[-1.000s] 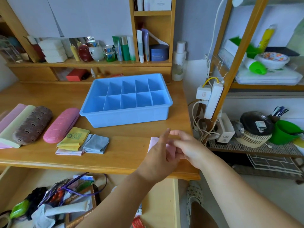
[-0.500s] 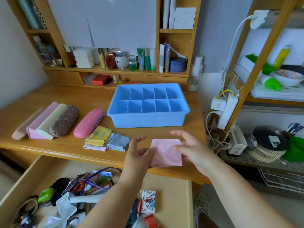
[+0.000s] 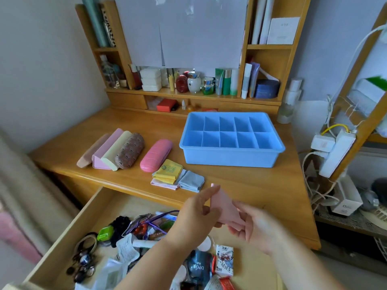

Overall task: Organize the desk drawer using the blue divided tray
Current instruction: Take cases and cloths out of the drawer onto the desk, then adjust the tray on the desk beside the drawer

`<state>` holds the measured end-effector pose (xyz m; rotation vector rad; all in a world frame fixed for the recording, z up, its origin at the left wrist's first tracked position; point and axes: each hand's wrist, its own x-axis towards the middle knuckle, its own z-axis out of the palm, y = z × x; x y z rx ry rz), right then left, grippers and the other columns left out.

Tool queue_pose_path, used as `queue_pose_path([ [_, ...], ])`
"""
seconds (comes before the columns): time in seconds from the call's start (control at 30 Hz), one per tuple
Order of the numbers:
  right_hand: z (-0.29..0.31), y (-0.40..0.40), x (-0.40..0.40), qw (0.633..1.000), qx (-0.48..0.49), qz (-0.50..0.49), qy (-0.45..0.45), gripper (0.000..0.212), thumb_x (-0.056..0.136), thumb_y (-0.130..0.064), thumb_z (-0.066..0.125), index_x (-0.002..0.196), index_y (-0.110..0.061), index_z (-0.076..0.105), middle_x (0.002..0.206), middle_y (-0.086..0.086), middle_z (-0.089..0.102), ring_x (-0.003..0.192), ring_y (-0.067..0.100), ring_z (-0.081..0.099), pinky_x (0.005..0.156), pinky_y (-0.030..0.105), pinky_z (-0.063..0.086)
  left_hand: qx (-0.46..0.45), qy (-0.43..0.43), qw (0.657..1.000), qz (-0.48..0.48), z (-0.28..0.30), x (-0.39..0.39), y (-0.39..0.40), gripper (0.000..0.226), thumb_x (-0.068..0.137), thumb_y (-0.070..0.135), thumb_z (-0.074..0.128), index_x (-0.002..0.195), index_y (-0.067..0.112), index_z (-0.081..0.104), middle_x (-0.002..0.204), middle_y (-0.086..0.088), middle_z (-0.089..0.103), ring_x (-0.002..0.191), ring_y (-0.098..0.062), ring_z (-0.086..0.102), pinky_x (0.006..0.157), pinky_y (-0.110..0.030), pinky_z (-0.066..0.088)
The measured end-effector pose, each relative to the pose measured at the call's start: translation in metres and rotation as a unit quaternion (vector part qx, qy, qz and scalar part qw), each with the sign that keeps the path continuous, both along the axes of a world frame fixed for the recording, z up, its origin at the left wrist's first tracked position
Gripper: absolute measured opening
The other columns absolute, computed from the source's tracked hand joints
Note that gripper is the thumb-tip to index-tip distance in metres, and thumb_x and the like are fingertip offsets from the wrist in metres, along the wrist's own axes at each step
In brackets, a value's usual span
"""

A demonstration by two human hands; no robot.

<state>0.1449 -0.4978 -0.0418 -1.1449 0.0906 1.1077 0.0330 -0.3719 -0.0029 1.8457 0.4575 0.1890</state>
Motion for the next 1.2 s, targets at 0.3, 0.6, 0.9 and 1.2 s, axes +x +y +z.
queue_pose_path([
  [0.3,0.009,0.052,0.002,0.968,-0.151,0.024,-0.201,0.012,0.087,-0.007,0.060,0.096,-0.014,0.064,0.084,0.008,0.070,0.073,0.022,0.065,0.055,0.029,0.053,0.054,-0.002,0.992,0.111,-0.021,-0.020,0.039,0.038,0.088,0.007,0.054,0.120,0.024,0.062,0.060,0.005,0.062,0.044,-0.001,0.047,0.045,-0.011,0.035],
  [0.6,0.048,0.168,0.028,0.753,-0.188,0.093,-0.624,0.049,0.089,-0.017,0.055,0.133,-0.032,0.041,0.085,-0.001,0.061,0.073,0.010,0.052,0.058,0.019,0.035,0.103,-0.087,0.953,0.272,-0.029,0.004,0.103,0.040,0.087,0.007,0.055,0.123,0.026,0.057,0.102,0.011,0.059,0.067,-0.001,0.064,0.056,-0.015,0.050],
  [0.9,0.009,0.104,0.031,0.611,-0.206,0.068,-0.761,0.030,0.084,-0.008,0.065,0.113,-0.013,0.064,0.120,0.002,0.061,0.110,0.021,0.060,0.092,0.031,0.047,0.164,0.036,0.968,0.187,-0.050,0.005,0.125,0.052,0.087,0.015,0.064,0.136,0.018,0.047,0.148,0.000,0.034,0.064,0.000,0.059,0.058,-0.007,0.043],
  [1.2,0.043,-0.003,0.142,0.483,-0.447,0.076,-0.749,0.054,0.088,-0.033,0.061,0.138,-0.019,0.045,0.143,0.005,0.045,0.135,0.025,0.037,0.111,0.044,0.022,0.367,-0.004,0.928,0.070,-0.001,0.060,0.116,0.056,0.093,0.019,0.057,0.144,0.026,0.034,0.152,0.004,0.027,0.102,-0.017,0.061,0.087,-0.032,0.052],
])
